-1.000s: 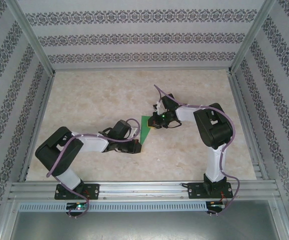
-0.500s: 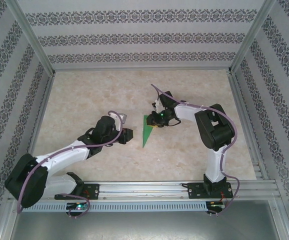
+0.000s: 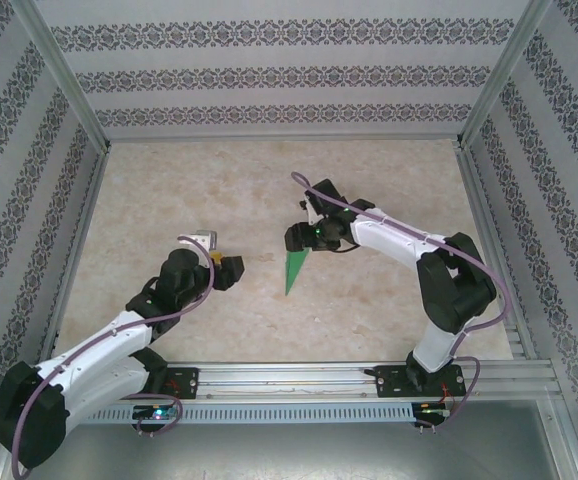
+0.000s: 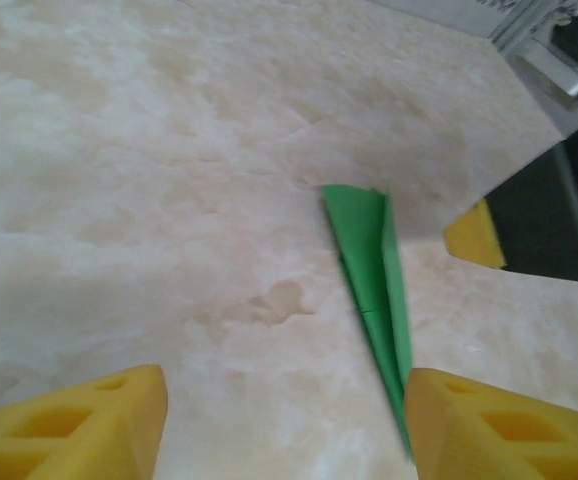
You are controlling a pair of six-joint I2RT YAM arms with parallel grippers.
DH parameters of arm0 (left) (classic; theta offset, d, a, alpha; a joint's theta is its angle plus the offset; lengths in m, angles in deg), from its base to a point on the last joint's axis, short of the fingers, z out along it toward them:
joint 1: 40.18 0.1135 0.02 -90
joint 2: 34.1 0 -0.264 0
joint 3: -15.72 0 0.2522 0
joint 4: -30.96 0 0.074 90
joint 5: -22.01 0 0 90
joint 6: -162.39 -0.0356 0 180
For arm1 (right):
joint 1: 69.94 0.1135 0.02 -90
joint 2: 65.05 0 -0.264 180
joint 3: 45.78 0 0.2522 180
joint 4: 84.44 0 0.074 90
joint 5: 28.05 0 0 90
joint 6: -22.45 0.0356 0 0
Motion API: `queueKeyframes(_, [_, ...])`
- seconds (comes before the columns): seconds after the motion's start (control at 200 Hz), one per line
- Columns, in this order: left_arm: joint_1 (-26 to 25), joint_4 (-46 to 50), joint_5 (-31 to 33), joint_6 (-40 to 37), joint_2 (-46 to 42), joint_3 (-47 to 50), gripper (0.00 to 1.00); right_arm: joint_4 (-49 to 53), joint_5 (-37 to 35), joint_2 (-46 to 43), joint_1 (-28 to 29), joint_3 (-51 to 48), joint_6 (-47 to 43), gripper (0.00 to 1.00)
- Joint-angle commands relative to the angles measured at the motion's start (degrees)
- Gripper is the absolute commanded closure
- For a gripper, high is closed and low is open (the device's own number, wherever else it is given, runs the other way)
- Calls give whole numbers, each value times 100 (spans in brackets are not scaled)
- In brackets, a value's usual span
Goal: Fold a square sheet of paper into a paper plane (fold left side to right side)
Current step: Turn over the paper plane at the center of the table.
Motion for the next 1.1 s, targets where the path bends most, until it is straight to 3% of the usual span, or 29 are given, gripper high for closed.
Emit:
queueKeyframes(0.0, [121, -343, 201, -238, -82, 80, 21, 709, -855, 232, 213, 385, 460, 27])
queueKeyframes(0.135, [185, -375, 264, -342, -46, 119, 7, 1039, -1375, 566, 522, 686, 996, 23])
queueKeyframes(0.34, [271, -304, 191, -411, -47, 185, 5, 1392, -1865, 1167, 778, 1262, 1218, 22])
queueKeyframes(1.004, [295, 193, 255, -635, -133, 112, 2, 1521, -2012, 1670, 786, 1589, 1208, 52])
queueKeyframes(1.099, [287, 284, 289, -640, -182, 85, 2, 1480, -2065, 1508, 781, 1514, 1179, 64])
